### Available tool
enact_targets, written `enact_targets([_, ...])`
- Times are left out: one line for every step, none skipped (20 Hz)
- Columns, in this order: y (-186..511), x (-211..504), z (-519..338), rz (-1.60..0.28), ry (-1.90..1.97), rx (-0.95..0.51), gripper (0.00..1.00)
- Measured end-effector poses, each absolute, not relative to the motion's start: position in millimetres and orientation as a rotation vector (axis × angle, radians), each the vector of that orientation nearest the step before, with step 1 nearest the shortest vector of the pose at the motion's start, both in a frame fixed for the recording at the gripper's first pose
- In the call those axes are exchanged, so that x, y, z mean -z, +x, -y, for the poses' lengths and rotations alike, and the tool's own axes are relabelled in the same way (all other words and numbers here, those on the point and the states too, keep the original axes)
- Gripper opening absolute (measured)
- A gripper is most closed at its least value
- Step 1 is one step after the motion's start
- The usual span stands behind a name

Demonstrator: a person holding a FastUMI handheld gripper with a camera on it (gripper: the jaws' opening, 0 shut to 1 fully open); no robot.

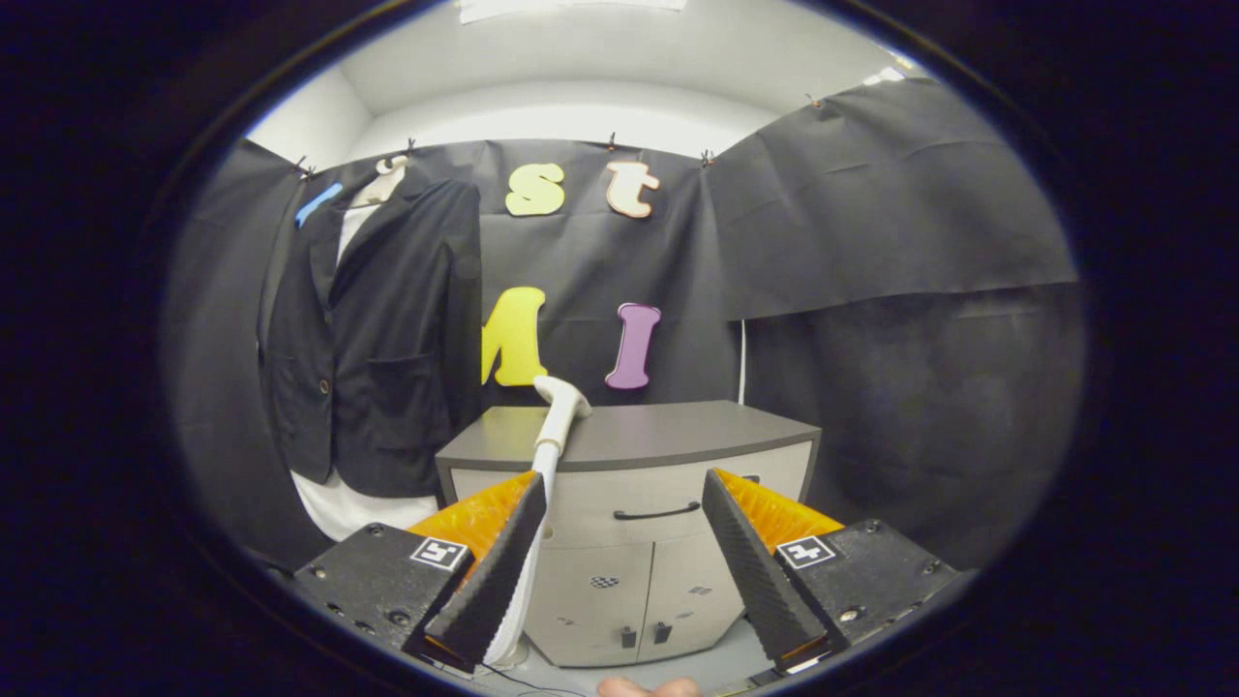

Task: Iron the clothes twice with a garment steamer, once on the left side and once on the right side.

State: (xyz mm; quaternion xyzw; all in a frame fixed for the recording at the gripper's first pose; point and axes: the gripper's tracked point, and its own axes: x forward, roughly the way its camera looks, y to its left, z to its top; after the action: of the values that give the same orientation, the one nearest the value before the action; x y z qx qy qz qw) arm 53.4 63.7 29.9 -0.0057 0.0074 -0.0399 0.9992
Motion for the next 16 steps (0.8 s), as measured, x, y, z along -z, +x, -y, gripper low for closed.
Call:
enact_targets([57.5,-34.2,-63.7,-0.023,-0.016,0.089,1.00])
enact_targets([61.5,-40.6,-64.6,-0.029,-0.020,0.092,1.00])
enact_targets([67.7,-47.8,-66.2,-0.034,-0.020,0.090,1.00])
enact_targets([76.0,-52.8,-67.5,-0.043,-0.018,0.083,1.00])
enact_targets([86.7,-59.0,-69.4,-0.050,-0.007,0.070,1.00])
enact_targets([100.2,-63.7,-73.3,-0.067,0.006,0.046,1.00])
enact_targets([113.5,-66.4,-76.7,-0.087,0.017,0.024,1.00])
enact_targets([125.1,-68.7,-78.3,-0.104,0.028,0.006,1.00])
enact_targets([137.6,-71.3,-80.8,-0.126,0.039,-0.013,1.00])
enact_targets([151.3,-72.4,-83.0,-0.151,0.050,-0.031,1.00])
enact_targets([166.7,-73.3,-85.2,-0.172,0.062,-0.045,1.00])
enact_targets([178.5,-73.7,-88.0,-0.198,0.075,-0.060,1.00])
enact_targets([191.2,-72.8,-90.8,-0.229,0.091,-0.077,1.00])
enact_targets([202.5,-69.2,-94.5,-0.267,0.106,-0.096,1.00])
enact_targets([212.9,-66.9,-99.9,-0.306,0.122,-0.122,1.00])
enact_targets([222.7,-62.9,-104.5,-0.347,0.133,-0.143,1.00])
